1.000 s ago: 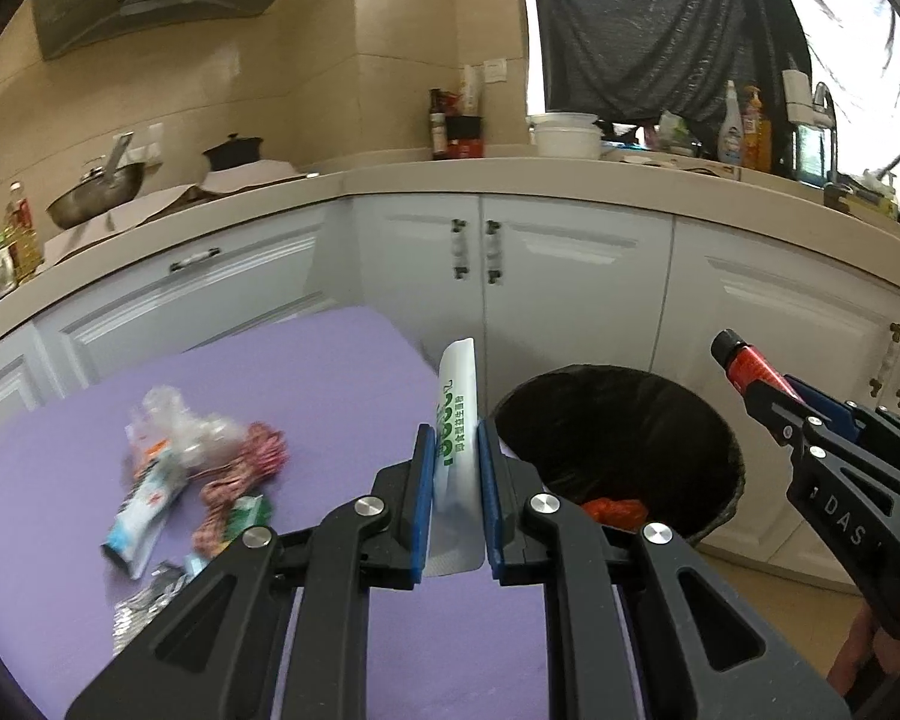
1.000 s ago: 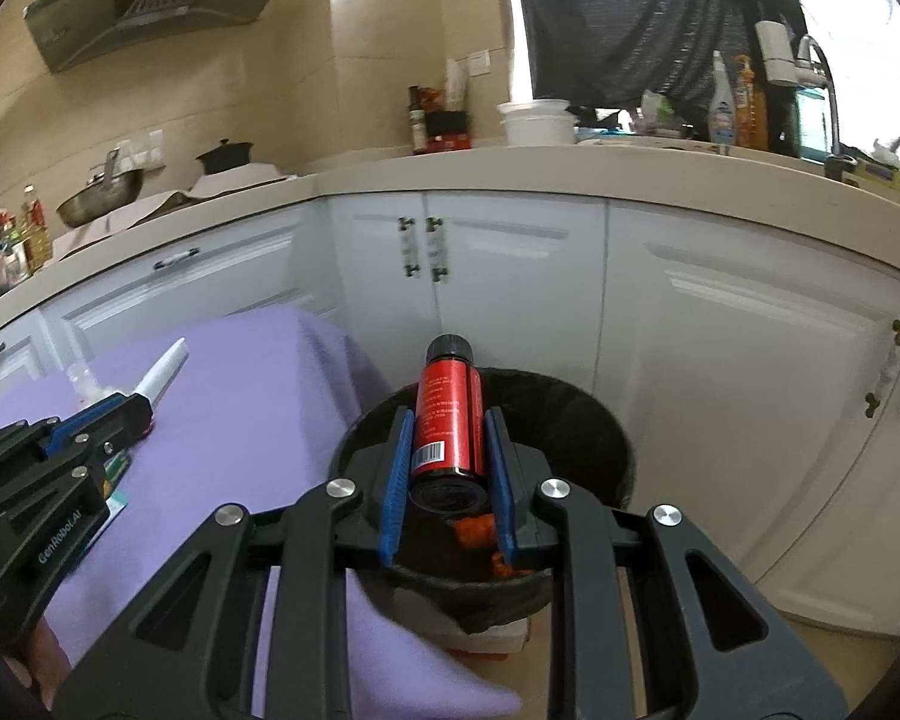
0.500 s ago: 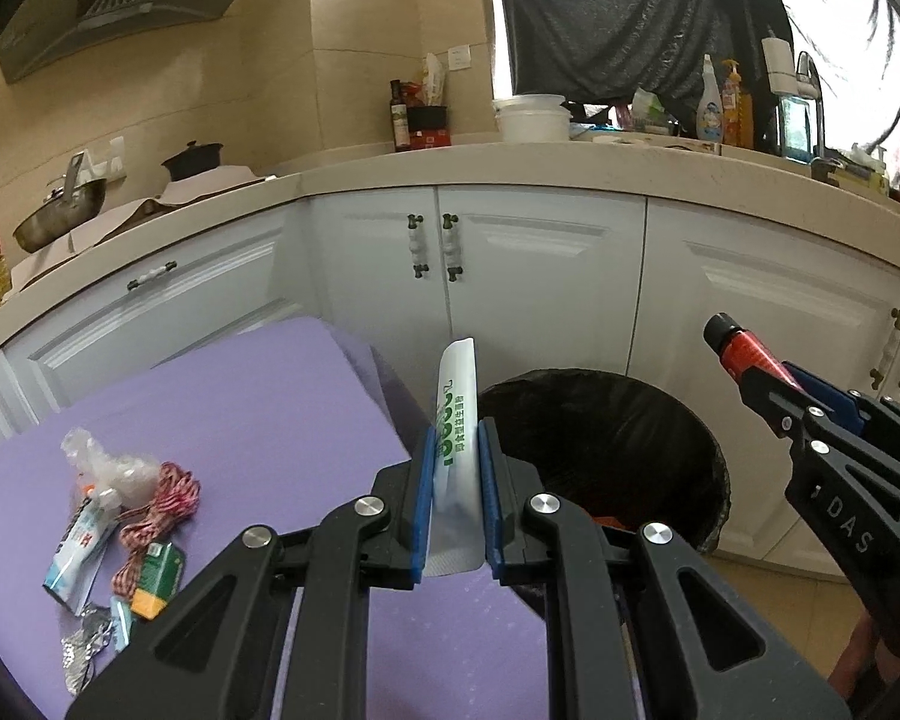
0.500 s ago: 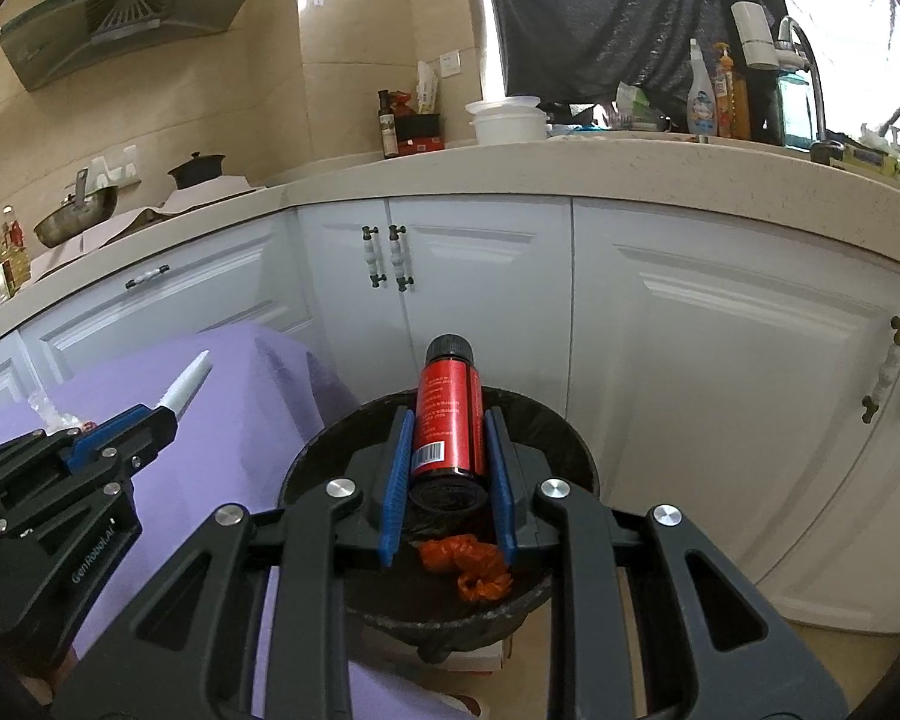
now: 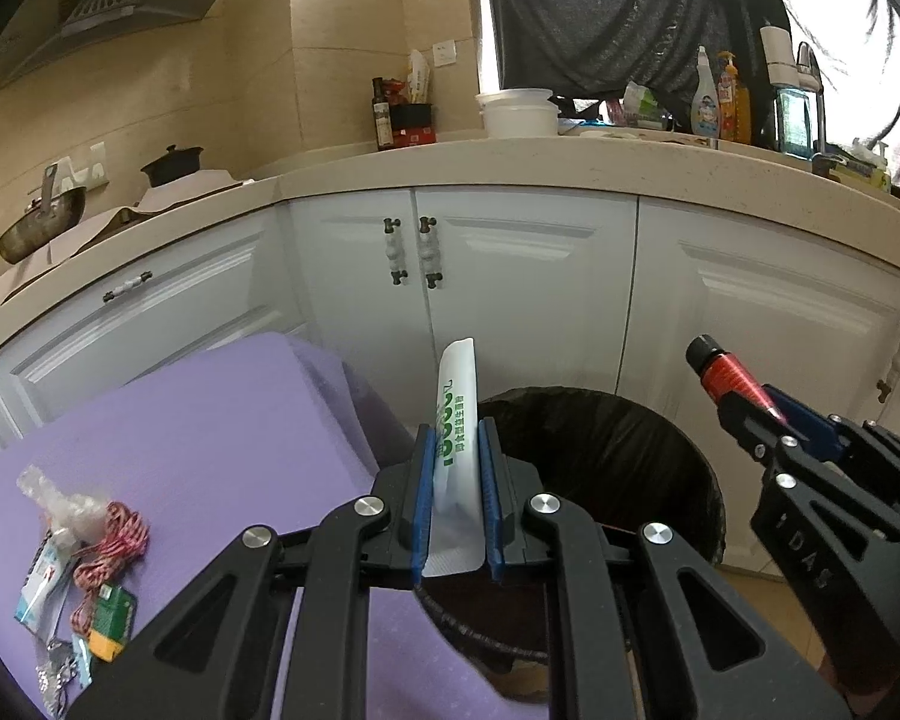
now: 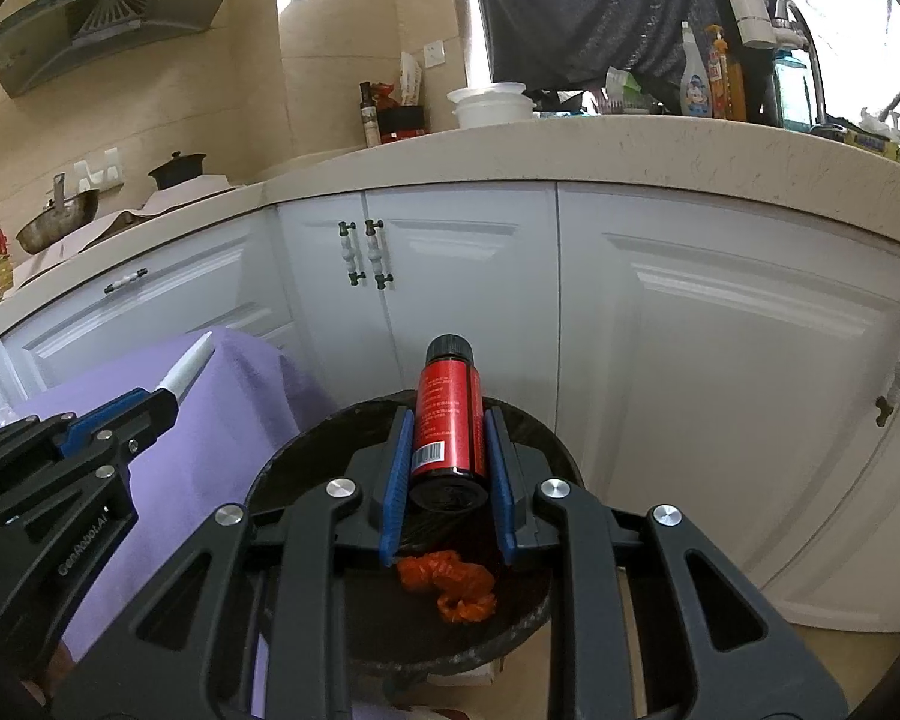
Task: Collect trash
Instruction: 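Carry the white tube and red can over the bin and release both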
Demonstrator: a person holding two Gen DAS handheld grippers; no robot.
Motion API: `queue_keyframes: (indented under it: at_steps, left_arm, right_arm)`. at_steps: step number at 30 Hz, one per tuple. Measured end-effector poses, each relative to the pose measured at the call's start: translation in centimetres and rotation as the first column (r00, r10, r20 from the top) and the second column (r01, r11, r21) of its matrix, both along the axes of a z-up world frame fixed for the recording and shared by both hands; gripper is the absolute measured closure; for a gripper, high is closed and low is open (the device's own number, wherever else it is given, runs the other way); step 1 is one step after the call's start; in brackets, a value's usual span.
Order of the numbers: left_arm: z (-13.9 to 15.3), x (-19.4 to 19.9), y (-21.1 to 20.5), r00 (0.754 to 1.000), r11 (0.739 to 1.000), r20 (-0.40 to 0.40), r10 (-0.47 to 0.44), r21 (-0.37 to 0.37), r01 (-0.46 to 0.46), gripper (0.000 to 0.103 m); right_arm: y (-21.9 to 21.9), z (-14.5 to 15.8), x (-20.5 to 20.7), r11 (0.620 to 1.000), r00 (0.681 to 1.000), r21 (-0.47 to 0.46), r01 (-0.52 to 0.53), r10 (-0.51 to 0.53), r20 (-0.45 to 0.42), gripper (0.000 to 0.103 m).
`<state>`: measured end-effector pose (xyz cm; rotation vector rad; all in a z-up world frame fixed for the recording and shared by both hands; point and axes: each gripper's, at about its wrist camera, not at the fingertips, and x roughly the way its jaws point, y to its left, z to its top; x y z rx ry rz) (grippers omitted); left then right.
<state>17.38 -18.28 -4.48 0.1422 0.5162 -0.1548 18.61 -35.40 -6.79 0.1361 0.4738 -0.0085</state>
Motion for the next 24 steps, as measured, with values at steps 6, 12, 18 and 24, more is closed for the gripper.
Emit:
queue_keyframes:
  at_steps: [6, 12, 18, 24]
  left_arm:
    - [-0.6, 1.5, -0.4, 0.999, 1.000, -0.038, 0.009, 0.001, -0.009, 0.068]
    - [-0.5, 1.4, 0.0, 0.999, 1.000, -0.029, 0.028, -0.007, -0.028, 0.057]
    - [-0.4, 1.1, 0.4, 0.999, 0.999, -0.020, 0.041, -0.006, -0.041, 0.053]
    - [-0.3, 0.8, 0.9, 0.999, 0.999, -0.017, 0.050, -0.009, -0.051, 0.053]
  right_arm:
    - [-0.7, -0.9, 1.6, 1.000, 1.000, 0.015, 0.017, -0.017, -0.018, 0.072]
    - [-1.0, -1.2, 1.6, 0.999, 0.999, 0.023, 0.033, -0.032, -0.024, 0.063]
    - [-1.0, -1.3, 1.1, 0.999, 0.999, 0.024, 0.040, -0.040, -0.024, 0.063]
    - [-0.6, -1.0, 0.4, 0.999, 0.999, 0.020, 0.041, -0.041, -0.023, 0.063]
